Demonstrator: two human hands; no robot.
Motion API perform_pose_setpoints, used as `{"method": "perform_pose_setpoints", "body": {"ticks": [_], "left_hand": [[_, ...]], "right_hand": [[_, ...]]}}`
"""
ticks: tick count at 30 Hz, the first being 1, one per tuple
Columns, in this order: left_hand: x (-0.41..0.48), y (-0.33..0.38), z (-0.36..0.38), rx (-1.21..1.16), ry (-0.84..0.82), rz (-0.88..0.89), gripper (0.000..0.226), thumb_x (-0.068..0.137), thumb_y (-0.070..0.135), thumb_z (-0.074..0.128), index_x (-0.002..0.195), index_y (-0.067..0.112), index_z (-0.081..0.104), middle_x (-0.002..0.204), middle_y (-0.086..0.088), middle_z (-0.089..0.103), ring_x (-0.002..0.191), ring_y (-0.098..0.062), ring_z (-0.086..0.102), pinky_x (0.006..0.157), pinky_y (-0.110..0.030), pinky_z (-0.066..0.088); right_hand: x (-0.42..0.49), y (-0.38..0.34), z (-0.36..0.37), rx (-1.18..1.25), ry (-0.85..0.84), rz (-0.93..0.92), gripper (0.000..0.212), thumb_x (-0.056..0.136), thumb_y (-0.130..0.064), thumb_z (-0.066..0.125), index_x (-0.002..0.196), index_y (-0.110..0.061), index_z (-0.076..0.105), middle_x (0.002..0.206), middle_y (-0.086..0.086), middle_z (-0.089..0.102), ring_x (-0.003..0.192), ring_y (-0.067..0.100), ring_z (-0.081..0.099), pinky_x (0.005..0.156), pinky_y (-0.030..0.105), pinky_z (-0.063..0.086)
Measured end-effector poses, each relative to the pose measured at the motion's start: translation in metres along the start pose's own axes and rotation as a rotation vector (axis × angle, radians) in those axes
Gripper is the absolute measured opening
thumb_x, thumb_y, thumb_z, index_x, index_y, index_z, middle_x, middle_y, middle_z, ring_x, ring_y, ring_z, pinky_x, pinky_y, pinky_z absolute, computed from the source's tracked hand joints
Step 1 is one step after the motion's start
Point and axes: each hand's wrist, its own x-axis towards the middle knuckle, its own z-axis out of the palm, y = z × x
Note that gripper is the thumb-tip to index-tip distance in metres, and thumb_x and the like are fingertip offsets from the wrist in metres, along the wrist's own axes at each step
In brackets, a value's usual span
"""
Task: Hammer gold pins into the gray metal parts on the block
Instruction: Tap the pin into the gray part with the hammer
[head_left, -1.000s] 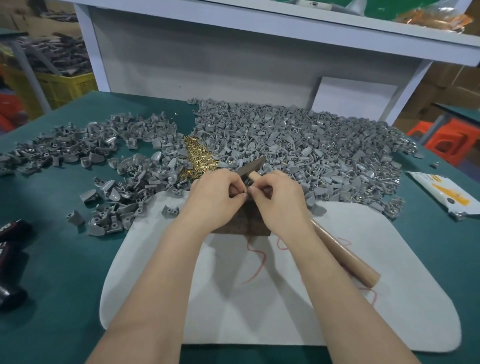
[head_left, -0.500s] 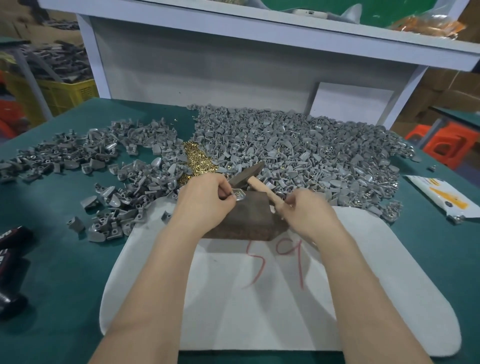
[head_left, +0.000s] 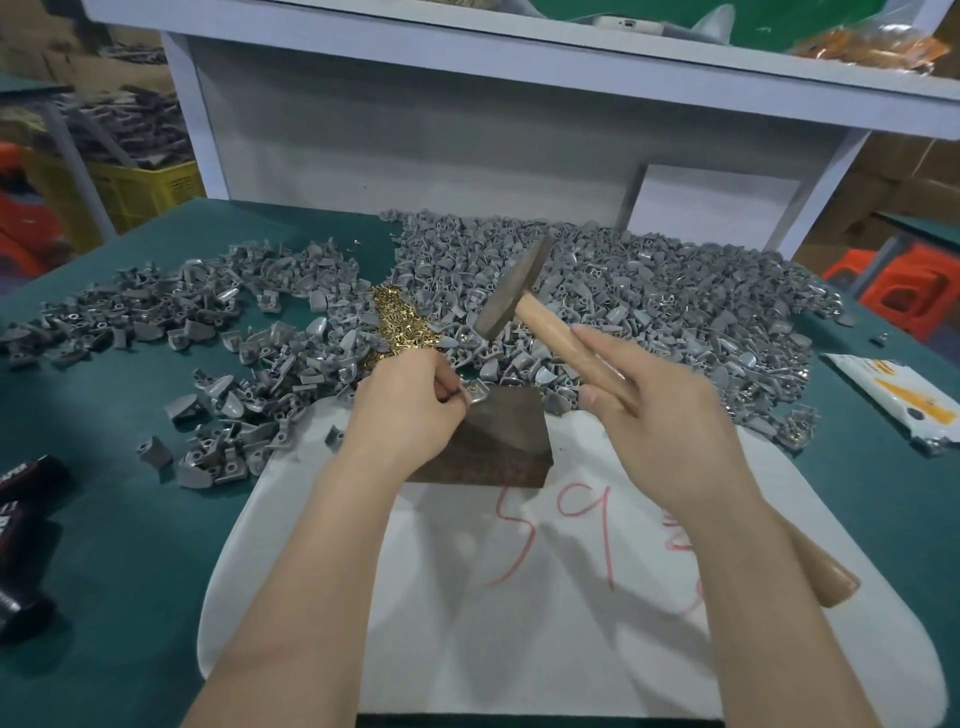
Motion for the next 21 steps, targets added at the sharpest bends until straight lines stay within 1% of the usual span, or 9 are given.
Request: {"method": "perform_pose_setpoints", "body": {"ticks": [5, 7, 10, 12, 14, 16, 18, 19, 21], "left_hand": [[0.001, -0.001, 0.001, -0.013, 0.002, -0.007, 0.028, 0.080, 0.023, 0.071, 0.061, 0.030, 0.052, 0.065, 0.014, 0.054, 0.075, -0.019, 0.056, 0.070, -0.028, 0.045], [0.000, -0.001, 0.001, -0.027, 0.007, -0.006, 0.029, 0.081, 0.023, 0.071, 0.060, 0.031, 0.052, 0.065, 0.014, 0.054, 0.075, -0.019, 0.056, 0.070, -0.028, 0.045], [0.000, -0.002, 0.001, -0.044, 0.009, -0.006, 0.027, 0.081, 0.023, 0.071, 0.061, 0.029, 0.054, 0.066, 0.013, 0.054, 0.074, -0.019, 0.058, 0.067, -0.025, 0.041], [0.001, -0.002, 0.001, -0.060, 0.012, -0.028, 0.025, 0.079, 0.022, 0.072, 0.062, 0.028, 0.055, 0.065, 0.013, 0.054, 0.073, -0.018, 0.057, 0.066, -0.025, 0.040], [0.000, -0.001, 0.001, -0.064, 0.020, -0.038, 0.027, 0.079, 0.021, 0.072, 0.061, 0.029, 0.054, 0.064, 0.014, 0.055, 0.072, -0.017, 0.057, 0.066, -0.025, 0.041], [-0.001, -0.002, 0.002, -0.067, 0.019, -0.025, 0.030, 0.080, 0.019, 0.071, 0.059, 0.030, 0.053, 0.065, 0.012, 0.055, 0.075, -0.019, 0.060, 0.070, -0.027, 0.045], [-0.001, -0.001, 0.002, -0.071, 0.007, 0.004, 0.034, 0.081, 0.016, 0.071, 0.058, 0.031, 0.051, 0.065, 0.008, 0.055, 0.078, -0.024, 0.062, 0.078, -0.031, 0.051], [-0.001, 0.000, 0.002, -0.064, 0.000, 0.005, 0.034, 0.081, 0.015, 0.071, 0.058, 0.031, 0.051, 0.065, 0.007, 0.055, 0.078, -0.024, 0.063, 0.080, -0.033, 0.052], [0.000, 0.001, -0.001, -0.047, -0.001, -0.015, 0.032, 0.081, 0.015, 0.070, 0.058, 0.030, 0.052, 0.065, 0.009, 0.057, 0.078, -0.021, 0.062, 0.077, -0.032, 0.051]], "right_hand": [[-0.008, -0.001, -0.008, -0.043, 0.004, -0.088, 0.044, 0.094, -0.030, 0.050, 0.129, -0.055, 0.042, 0.084, -0.012, 0.061, 0.070, 0.016, 0.052, 0.067, 0.031, 0.044], [-0.012, -0.001, -0.006, -0.033, 0.082, -0.103, 0.044, 0.094, -0.029, 0.050, 0.129, -0.054, 0.044, 0.080, -0.014, 0.058, 0.069, 0.014, 0.050, 0.064, 0.029, 0.040], [-0.019, -0.004, -0.007, 0.034, 0.146, -0.157, 0.043, 0.094, -0.026, 0.052, 0.129, -0.050, 0.047, 0.097, -0.014, 0.067, 0.077, 0.011, 0.058, 0.066, 0.026, 0.043], [-0.023, -0.003, -0.007, -0.082, -0.008, -0.160, 0.044, 0.093, -0.028, 0.051, 0.128, -0.055, 0.045, 0.112, -0.017, 0.066, 0.089, 0.012, 0.061, 0.071, 0.026, 0.044], [-0.026, -0.002, -0.007, -0.175, -0.070, -0.124, 0.043, 0.094, -0.032, 0.049, 0.127, -0.058, 0.043, 0.111, -0.015, 0.066, 0.095, 0.017, 0.060, 0.072, 0.031, 0.045], [-0.027, -0.001, -0.009, -0.155, 0.071, -0.130, 0.042, 0.094, -0.031, 0.049, 0.128, -0.055, 0.045, 0.101, -0.009, 0.068, 0.087, 0.020, 0.061, 0.067, 0.032, 0.045], [-0.026, -0.001, -0.012, -0.058, 0.221, -0.158, 0.042, 0.094, -0.028, 0.049, 0.131, -0.048, 0.047, 0.089, -0.007, 0.067, 0.071, 0.013, 0.057, 0.057, 0.027, 0.041], [-0.026, -0.001, -0.013, -0.044, 0.240, -0.174, 0.042, 0.094, -0.026, 0.049, 0.132, -0.045, 0.047, 0.088, -0.008, 0.067, 0.067, 0.008, 0.056, 0.055, 0.025, 0.040], [-0.025, -0.003, -0.012, -0.088, 0.096, -0.159, 0.043, 0.094, -0.026, 0.049, 0.132, -0.048, 0.046, 0.103, -0.009, 0.068, 0.082, 0.011, 0.061, 0.068, 0.029, 0.049]]}}
